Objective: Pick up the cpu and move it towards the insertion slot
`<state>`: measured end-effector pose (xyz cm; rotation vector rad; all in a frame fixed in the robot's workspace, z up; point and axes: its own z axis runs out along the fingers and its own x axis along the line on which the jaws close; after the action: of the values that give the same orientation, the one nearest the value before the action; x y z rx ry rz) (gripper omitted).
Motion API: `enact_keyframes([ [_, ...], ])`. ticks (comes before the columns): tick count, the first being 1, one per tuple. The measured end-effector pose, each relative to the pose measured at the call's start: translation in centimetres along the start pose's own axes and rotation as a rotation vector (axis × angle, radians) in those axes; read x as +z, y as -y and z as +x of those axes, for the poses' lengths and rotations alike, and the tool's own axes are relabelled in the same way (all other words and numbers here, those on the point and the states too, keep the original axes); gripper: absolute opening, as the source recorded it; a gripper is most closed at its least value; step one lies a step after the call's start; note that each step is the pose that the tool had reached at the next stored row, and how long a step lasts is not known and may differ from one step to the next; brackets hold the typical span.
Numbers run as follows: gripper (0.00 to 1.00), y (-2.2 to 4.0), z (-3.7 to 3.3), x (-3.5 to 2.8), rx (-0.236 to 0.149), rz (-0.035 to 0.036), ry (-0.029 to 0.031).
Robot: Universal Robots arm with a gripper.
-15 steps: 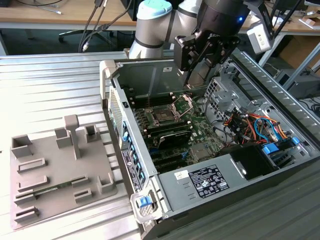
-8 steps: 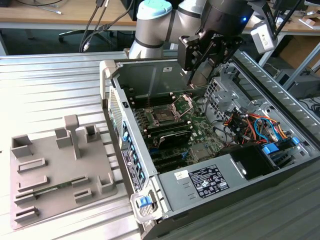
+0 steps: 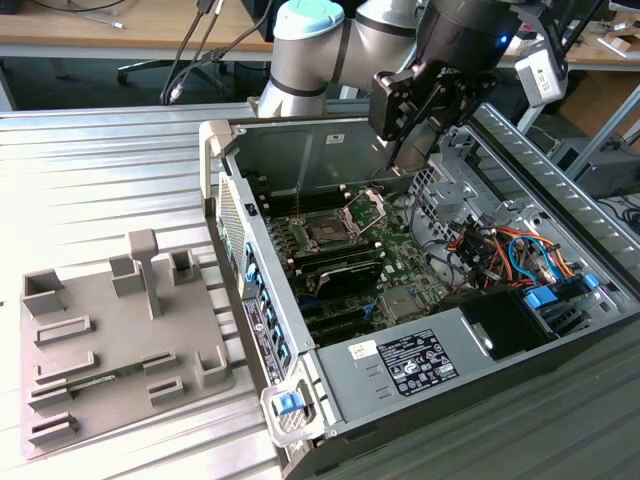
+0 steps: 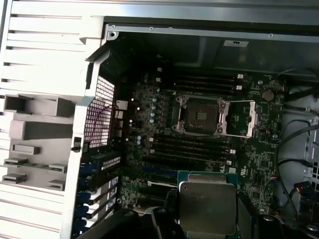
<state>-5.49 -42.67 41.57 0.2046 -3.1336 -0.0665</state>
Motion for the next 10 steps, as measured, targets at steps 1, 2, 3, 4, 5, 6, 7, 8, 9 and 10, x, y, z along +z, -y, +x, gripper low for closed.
enact_keyframes([
  [1,0.55,0.03,-0.2,0.0,0.0,-0.0001,0.0],
  [2,0.55,0.05,-0.36,0.0,0.0,0.0,-0.0001],
  [3,0.55,0.06,-0.48,0.0,0.0,0.0,0.0],
  [4,0.55,0.08,-0.59,0.0,0.0,0.0,-0.0001],
  [5,0.55,0.09,-0.7,0.0,0.0,0.0,0.0],
  [6,0.55,0.1,-0.78,0.0,0.0,0.0,0.0],
  [7,0.55,0.11,-0.89,0.0,0.0,0.0,-0.0001],
  [8,0.55,0.13,-0.97,0.0,0.0,-0.0001,-0.0001],
  [9,0.55,0.13,-1.04,0.0,0.0,0.0,0.0],
  [10,0.55,0.15,-1.19,0.01,0.0,0.0,0.0],
])
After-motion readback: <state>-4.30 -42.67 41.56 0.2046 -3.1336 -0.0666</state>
